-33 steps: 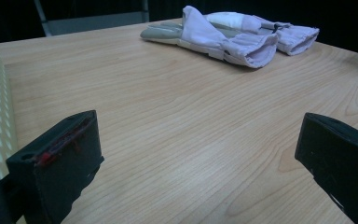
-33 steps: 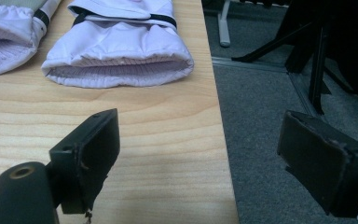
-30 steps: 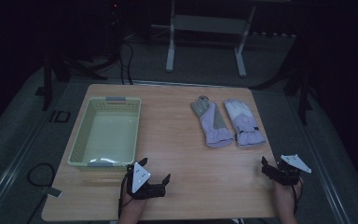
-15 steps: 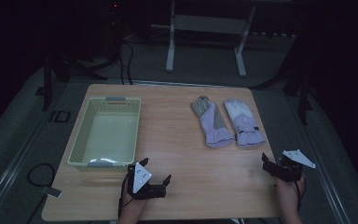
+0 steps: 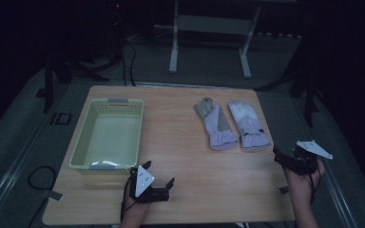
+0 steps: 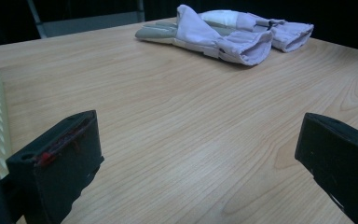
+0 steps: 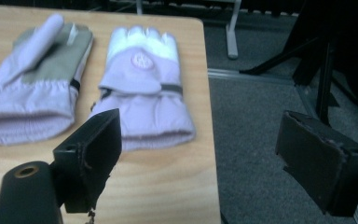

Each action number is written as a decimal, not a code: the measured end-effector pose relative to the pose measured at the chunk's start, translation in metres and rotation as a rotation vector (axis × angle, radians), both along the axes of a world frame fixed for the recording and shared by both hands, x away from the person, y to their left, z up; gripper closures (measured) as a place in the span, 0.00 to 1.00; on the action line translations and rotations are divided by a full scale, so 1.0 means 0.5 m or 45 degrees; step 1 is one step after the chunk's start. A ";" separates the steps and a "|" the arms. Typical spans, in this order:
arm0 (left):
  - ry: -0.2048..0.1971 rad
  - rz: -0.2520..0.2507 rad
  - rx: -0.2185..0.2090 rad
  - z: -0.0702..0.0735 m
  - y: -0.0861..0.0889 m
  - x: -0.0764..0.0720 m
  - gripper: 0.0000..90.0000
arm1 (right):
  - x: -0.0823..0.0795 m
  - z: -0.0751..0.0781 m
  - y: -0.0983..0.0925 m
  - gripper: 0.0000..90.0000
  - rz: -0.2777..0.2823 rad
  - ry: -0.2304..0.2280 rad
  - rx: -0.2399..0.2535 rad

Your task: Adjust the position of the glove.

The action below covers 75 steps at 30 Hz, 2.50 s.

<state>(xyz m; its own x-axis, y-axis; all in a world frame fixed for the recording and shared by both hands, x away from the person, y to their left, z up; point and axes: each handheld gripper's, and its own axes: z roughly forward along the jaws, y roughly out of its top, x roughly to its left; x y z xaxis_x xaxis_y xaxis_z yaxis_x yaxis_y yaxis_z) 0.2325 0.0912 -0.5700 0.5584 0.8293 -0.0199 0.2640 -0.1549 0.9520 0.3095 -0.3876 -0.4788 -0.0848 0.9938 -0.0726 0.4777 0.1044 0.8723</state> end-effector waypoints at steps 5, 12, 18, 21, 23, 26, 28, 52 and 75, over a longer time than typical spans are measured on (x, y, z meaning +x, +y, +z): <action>0.002 -0.001 -0.004 0.000 0.000 0.000 0.00 | 0.013 0.023 0.010 0.14 0.024 0.009 0.050; 0.004 -0.009 -0.003 0.000 0.000 0.000 0.00 | 0.021 0.043 0.033 0.12 0.087 -0.003 0.061; 0.002 -0.019 0.002 0.000 0.000 0.000 0.00 | 0.029 0.064 0.051 0.20 0.128 -0.017 0.068; 0.000 -0.020 0.003 0.000 0.000 0.000 0.00 | 0.036 0.077 0.063 0.23 0.151 -0.019 0.064; 0.001 -0.020 0.002 0.000 0.000 0.000 0.00 | 0.043 0.082 0.070 0.23 0.170 -0.009 0.060; 0.002 -0.022 0.002 0.000 0.000 0.000 0.00 | 0.050 0.086 0.075 0.24 0.179 -0.007 0.056; 0.001 -0.022 0.003 0.000 0.000 0.000 0.00 | 0.064 0.090 0.084 0.27 0.202 0.006 0.010; 0.000 -0.040 -0.002 0.000 0.000 -0.001 0.00 | 0.184 0.118 0.174 0.34 0.404 0.114 0.015; 0.003 -0.054 0.001 0.000 -0.001 0.000 0.00 | 0.301 0.011 0.266 0.54 0.545 0.363 -0.090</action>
<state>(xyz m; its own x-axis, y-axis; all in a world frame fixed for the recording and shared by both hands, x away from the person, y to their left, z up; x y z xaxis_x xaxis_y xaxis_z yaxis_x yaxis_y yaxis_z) 0.2325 0.0908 -0.5700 0.5931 0.8049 -0.0207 0.2592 -0.1664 0.9514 0.4602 -0.2546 -0.4736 -0.5088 0.8593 -0.0528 0.5971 0.3964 0.6974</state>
